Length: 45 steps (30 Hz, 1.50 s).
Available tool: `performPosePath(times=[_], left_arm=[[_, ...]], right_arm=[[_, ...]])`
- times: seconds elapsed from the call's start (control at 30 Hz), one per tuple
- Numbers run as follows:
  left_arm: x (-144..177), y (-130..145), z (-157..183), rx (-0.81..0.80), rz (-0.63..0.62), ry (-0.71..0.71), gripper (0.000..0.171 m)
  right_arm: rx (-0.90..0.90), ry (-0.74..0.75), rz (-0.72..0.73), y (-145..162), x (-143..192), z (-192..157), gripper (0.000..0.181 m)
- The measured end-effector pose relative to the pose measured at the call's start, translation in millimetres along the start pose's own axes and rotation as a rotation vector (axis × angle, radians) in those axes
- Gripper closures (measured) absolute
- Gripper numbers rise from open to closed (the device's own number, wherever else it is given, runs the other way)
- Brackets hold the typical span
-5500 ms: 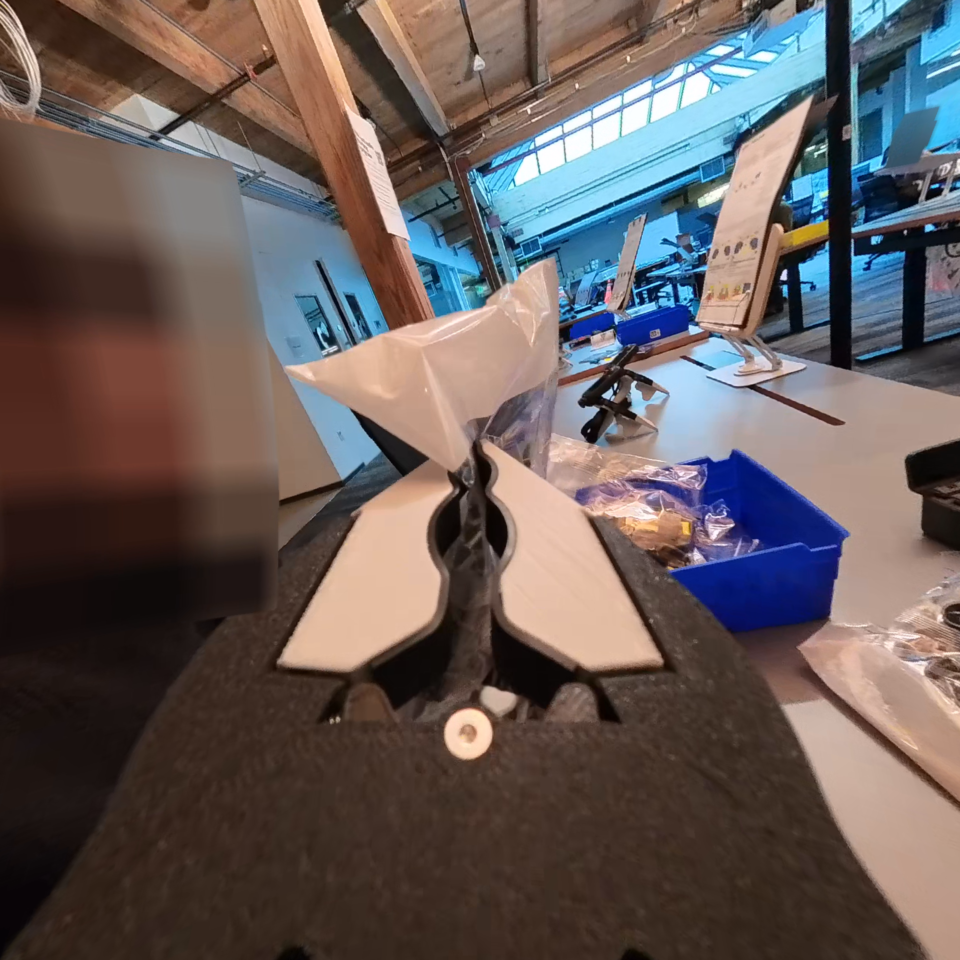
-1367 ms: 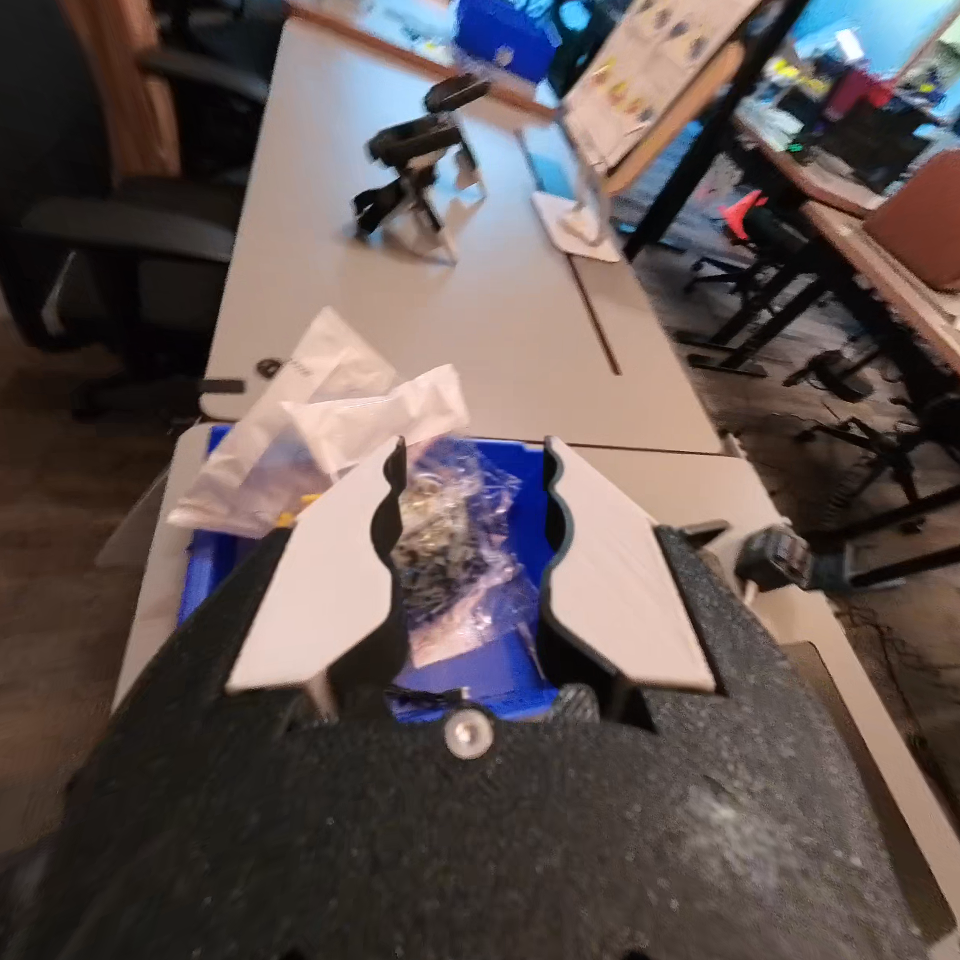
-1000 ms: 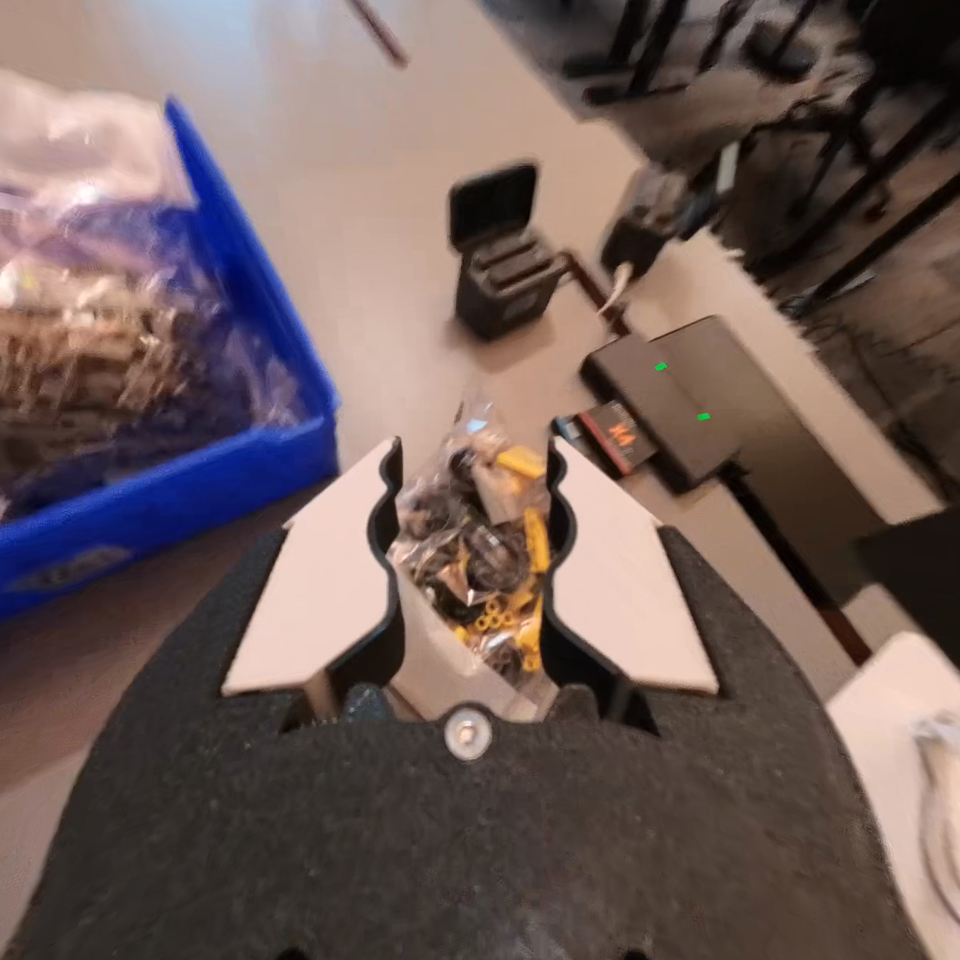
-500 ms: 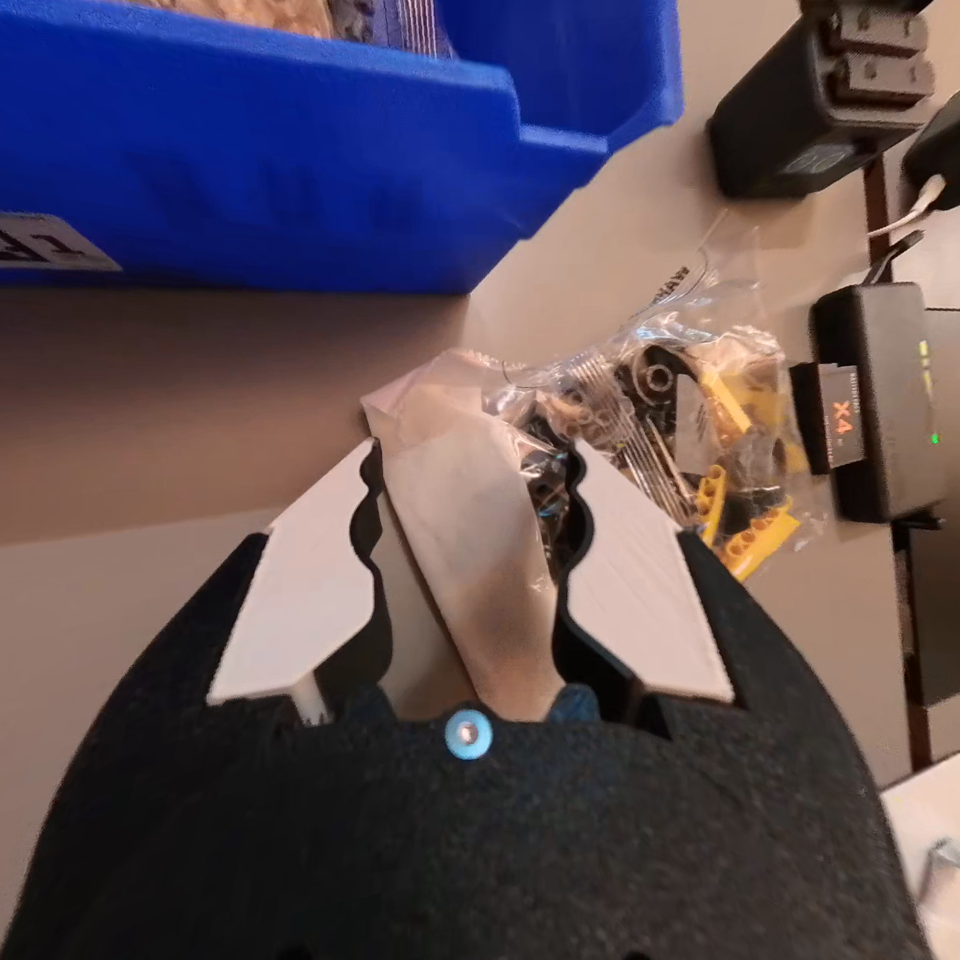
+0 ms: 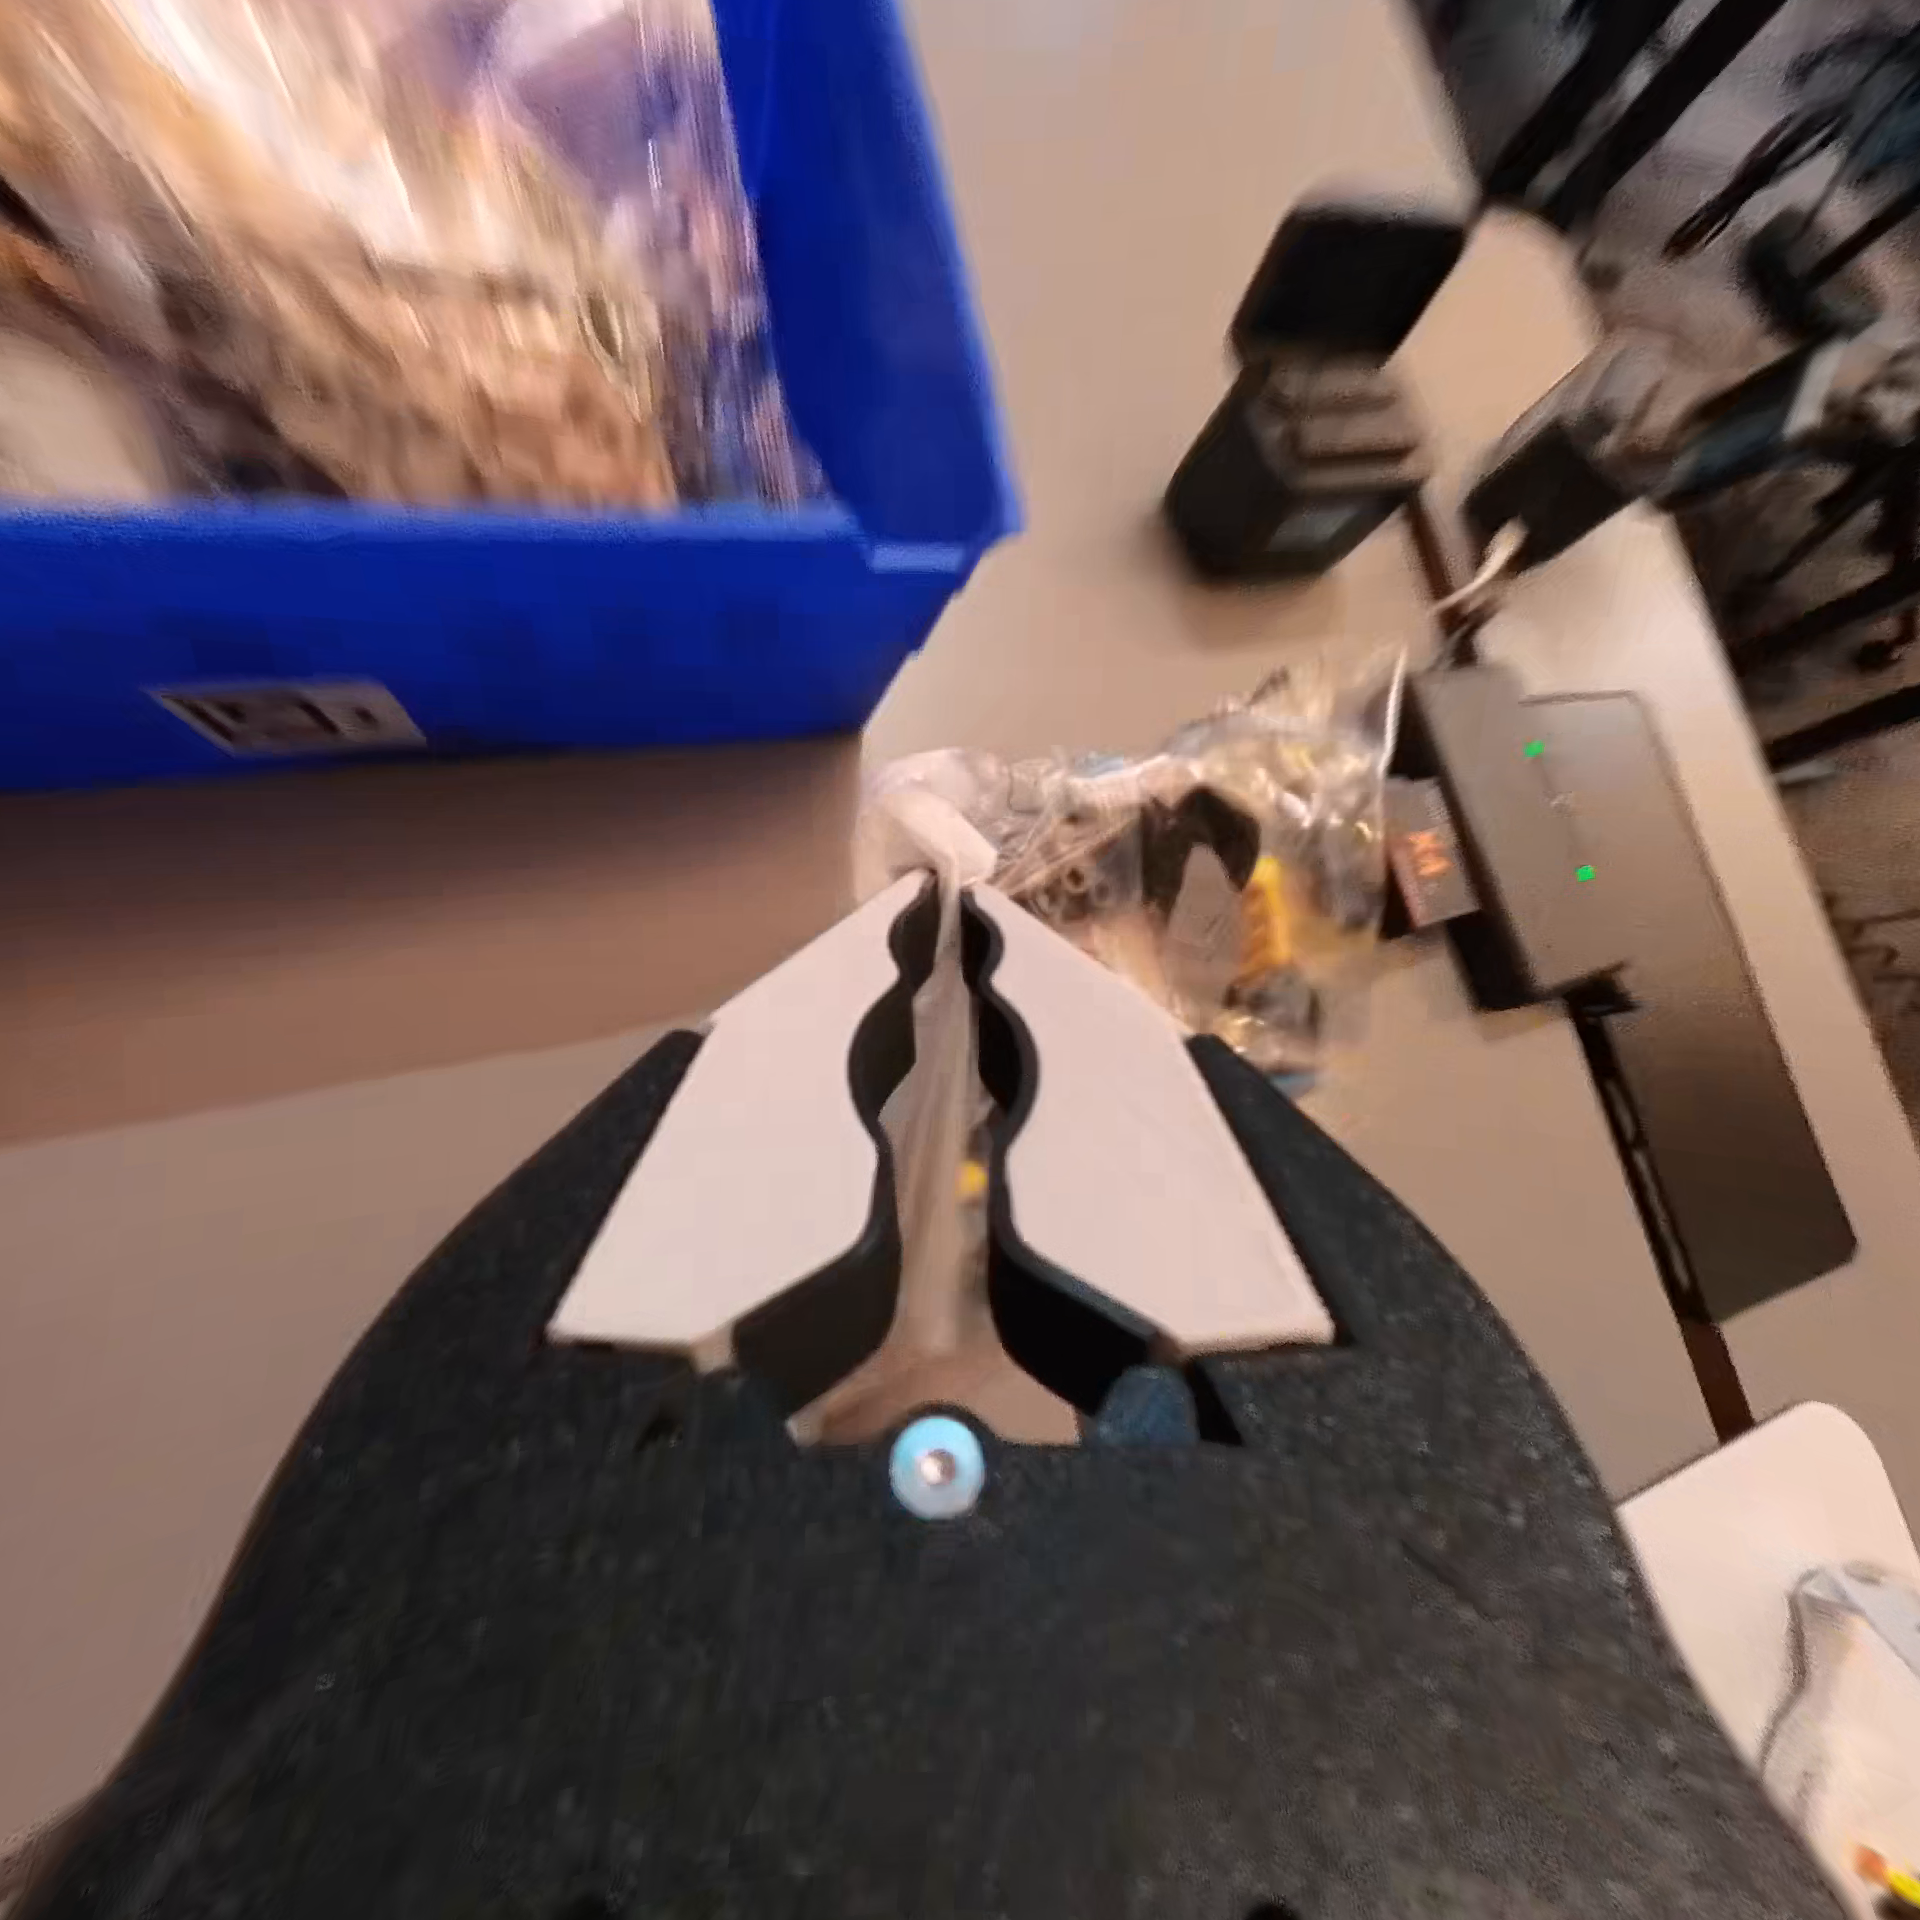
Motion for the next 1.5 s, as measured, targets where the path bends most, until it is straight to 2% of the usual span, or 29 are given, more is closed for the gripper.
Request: performPosePath(times=[0.1, 0.2, 0.27, 0.33, 0.43, 0.63, 0.87, 1.0, 1.1, 1.2, 1.27, 1.33, 1.5], left_arm=[[-2.2, 3.4, 1.4, 0.023, -0.015, 0.023, 0.137], [-7.3, 9.8, 9.6, 0.113, -0.034, 0.121, 0.137], [-9.0, 9.0, 25.5, 0.210, -0.003, 0.272, 0.137], [-2.1, -6.8, 54.4, 0.315, 0.122, 0.532, 0.136], [4.2, -20.0, 76.5, 0.423, 0.233, 0.691, 0.135], [4.8, -18.9, 91.5, 0.503, 0.266, 0.762, 0.128], [-7.7, 10.5, 105.3, 0.610, 0.152, 0.750, 0.124], [-16.7, 32.1, 113.0, 0.710, 0.086, 0.708, 0.110], [-14.7, 32.8, 118.6, 0.754, 0.112, 0.744, 0.098], [-10.9, 19.9, 113.2, 0.767, 0.190, 0.741, 0.099], [-11.2, 16.6, 104.4, 0.750, 0.199, 0.690, 0.100], [-9.9, 16.4, 94.3, 0.702, 0.200, 0.642, 0.127], [-9.9, 15.0, 83.3, 0.549, 0.149, 0.570, 0.141]], right_arm=[[-0.069, -0.106, 0.185, -30.9, 59.7, -10.6, 0.180], [-0.110, -0.338, 0.372, -53.0, 132.2, -42.5, 0.180], [-0.166, -0.513, 0.515, -65.5, 184.9, -63.9, 0.180], [-0.256, -0.635, 0.673, -72.5, 230.8, -72.8, 0.181], [-0.338, -0.759, 0.782, -62.4, 271.1, -84.0, 0.180], [-0.449, -0.897, 0.881, -18.1, 308.1, -118.7, 0.180], [-0.508, -0.850, 0.980, 27.1, 342.2, -136.1, 0.180], [-0.487, -0.855, 1.009, 38.4, 359.5, -147.6, 0.180], [-0.475, -0.850, 1.008, 44.0, 364.4, -156.7, 0.180], [-0.480, -0.801, 0.972, 56.3, 360.0, -161.1, 0.180], [-0.502, -0.754, 0.961, 68.9, 357.1, -157.5, 0.179], [-0.555, -0.694, 0.990, 82.7, 357.6, -146.8, 0.176], [-0.674, -0.439, 1.067, 116.3, 352.0, -121.4, 0.168]])
Point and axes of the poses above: each gripper's, where its closed fingertips meet, x back along the fingers, y out of its underside, z = x × y across the jaws, the point moved 3 cm from there along x, back along the fingers, and after that the axes turned 15 degrees about -x, right-handed, at the moved point
